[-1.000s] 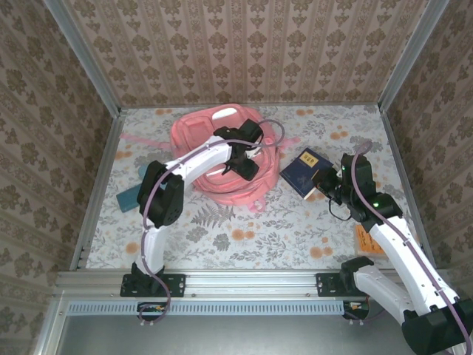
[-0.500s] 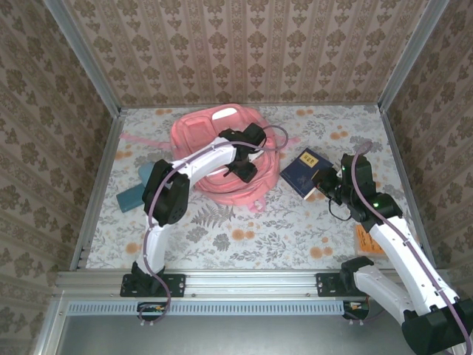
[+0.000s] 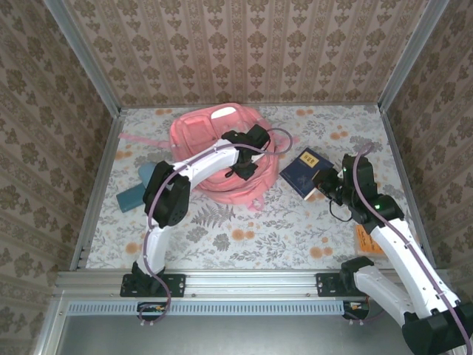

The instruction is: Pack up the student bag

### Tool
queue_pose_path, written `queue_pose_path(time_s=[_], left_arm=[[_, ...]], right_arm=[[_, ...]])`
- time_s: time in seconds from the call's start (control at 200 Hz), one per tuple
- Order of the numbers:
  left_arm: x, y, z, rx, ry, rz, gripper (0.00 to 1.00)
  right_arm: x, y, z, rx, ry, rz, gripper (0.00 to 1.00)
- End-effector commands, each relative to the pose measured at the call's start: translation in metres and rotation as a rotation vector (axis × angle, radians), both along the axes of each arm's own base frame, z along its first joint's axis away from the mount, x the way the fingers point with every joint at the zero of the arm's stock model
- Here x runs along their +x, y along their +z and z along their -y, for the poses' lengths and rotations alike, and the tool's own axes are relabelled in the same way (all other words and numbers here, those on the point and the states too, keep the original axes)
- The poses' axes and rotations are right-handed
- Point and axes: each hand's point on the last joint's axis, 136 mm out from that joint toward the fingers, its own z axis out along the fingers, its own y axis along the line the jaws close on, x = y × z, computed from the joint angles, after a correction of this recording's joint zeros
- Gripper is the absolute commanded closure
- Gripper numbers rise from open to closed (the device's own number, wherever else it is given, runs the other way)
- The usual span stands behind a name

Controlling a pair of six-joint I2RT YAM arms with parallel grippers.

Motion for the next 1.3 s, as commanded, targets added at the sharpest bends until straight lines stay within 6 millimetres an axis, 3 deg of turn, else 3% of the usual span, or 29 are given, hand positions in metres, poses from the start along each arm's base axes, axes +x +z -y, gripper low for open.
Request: queue_pose_path(time_s=[0.0,0.31,0.48,0.71,0.965,1.12,1.295], left_arm=[[0.015,0.070,0.002,-0.091,0.014,0.195,0.90],[0.018,0.182,0.001,-0.301,0.066,0.526,0.96],[0.012,0.221,0.001,-0.404,0.074,0.631,0.97],[0.004,0.231,0.020,-0.497,0.046,0.610,0.97],[0.000,0.235,0.032,-0.544,0.055,0.602,0.98],[0.000,0.241,0.032,-0.576,0.079,0.607,0.98],[-0.003,0.245,0.034,-0.607,0.088,0.593,0.98]], right_arm=[[-0.006,0.008,0.006,-0.005,-0.016,0.020,0.97],[-0.018,0.027,0.009,-0.041,0.014,0.090,0.97],[-0.022,0.041,-0.010,0.027,0.114,0.156,0.97],[-0.018,0.048,-0.043,0.223,0.222,0.206,0.97],[-0.010,0.020,-0.055,0.316,0.202,0.139,0.99],[0.006,0.009,-0.065,0.372,0.162,0.133,0.99],[0.030,0.011,-0.086,0.402,0.136,0.162,0.99]])
